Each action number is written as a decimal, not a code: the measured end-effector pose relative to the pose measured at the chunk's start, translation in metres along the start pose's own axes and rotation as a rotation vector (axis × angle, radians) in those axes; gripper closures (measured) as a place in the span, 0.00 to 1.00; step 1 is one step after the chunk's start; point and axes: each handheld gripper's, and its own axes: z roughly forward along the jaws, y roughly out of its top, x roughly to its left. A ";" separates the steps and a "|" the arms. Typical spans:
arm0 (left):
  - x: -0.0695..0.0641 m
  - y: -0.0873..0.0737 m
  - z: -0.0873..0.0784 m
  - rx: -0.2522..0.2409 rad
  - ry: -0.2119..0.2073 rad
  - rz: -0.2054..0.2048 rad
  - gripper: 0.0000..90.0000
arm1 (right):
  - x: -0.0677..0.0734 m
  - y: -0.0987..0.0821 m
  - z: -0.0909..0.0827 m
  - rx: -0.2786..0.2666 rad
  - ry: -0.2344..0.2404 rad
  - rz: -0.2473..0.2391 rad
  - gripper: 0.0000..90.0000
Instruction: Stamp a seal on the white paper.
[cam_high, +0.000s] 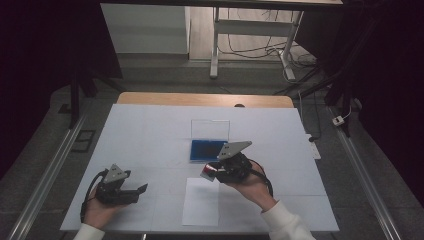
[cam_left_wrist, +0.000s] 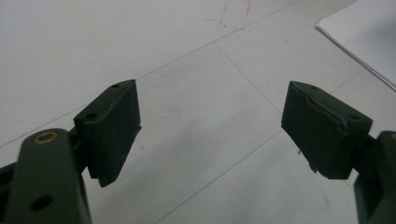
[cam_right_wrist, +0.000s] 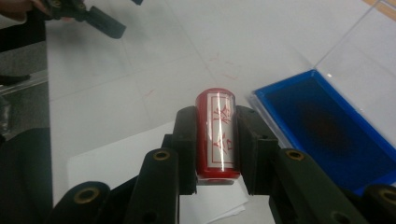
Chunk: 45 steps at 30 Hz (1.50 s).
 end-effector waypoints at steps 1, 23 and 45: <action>0.000 0.000 0.000 0.000 0.000 0.000 0.22 | 0.002 0.000 0.000 0.004 0.006 -0.006 0.78; -0.001 0.000 -0.001 -0.007 0.000 0.000 0.22 | 0.032 -0.009 0.013 0.085 0.072 -0.054 0.78; -0.001 0.000 -0.001 -0.005 -0.003 0.001 0.22 | 0.038 -0.014 0.028 0.142 0.057 -0.065 0.78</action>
